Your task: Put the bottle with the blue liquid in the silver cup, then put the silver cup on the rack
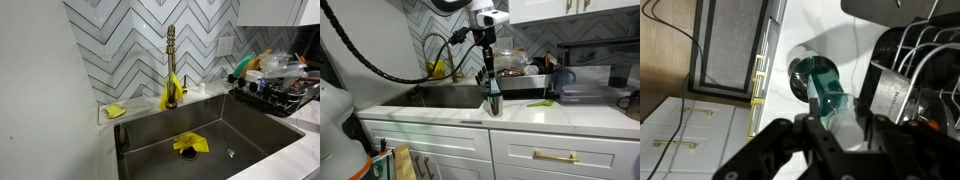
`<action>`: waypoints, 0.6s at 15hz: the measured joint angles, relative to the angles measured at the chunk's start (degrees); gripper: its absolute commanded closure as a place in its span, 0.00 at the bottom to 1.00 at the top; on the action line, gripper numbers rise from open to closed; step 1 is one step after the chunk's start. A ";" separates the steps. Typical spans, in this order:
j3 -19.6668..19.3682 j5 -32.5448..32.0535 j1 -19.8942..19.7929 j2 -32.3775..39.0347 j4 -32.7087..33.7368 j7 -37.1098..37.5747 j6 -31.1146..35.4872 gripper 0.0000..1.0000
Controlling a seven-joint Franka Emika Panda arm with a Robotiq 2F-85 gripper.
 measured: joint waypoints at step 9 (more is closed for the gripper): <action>-0.35 0.17 0.11 4.46 1.69 -0.01 -0.37 0.87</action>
